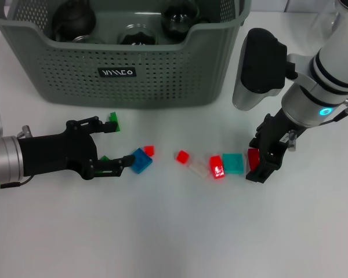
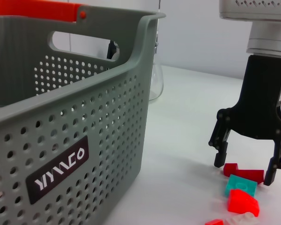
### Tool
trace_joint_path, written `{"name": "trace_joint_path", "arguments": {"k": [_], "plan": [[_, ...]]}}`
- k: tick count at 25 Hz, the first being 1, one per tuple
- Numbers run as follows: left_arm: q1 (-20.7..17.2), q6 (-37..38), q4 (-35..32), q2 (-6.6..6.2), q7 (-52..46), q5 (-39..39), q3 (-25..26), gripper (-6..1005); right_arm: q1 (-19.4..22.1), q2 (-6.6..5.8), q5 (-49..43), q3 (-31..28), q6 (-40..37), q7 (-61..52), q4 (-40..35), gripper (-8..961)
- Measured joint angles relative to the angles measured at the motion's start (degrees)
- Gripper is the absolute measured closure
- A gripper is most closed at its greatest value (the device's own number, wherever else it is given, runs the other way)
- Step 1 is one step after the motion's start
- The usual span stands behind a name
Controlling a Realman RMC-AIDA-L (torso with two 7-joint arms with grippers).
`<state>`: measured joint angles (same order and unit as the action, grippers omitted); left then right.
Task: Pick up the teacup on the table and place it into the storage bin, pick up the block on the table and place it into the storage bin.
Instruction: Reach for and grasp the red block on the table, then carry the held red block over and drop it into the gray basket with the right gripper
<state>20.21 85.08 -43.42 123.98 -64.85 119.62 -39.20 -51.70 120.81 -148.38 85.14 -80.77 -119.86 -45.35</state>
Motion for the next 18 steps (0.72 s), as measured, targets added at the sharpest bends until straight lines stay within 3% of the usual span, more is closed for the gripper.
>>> {"name": "trace_joint_path", "arguments": {"k": [13,18], "plan": [[0.0,0.0,0.18,-0.05,-0.01,0.0,0.0,139,0.04,-0.32,-0.53,0.7,-0.64,-2.01,-0.13,239],[-0.28,-0.01,0.16,-0.05,-0.01,0.0,0.0,139,1.54,-0.82,-0.64,-1.79,-7.71,-2.77,-6.14,249]]}}
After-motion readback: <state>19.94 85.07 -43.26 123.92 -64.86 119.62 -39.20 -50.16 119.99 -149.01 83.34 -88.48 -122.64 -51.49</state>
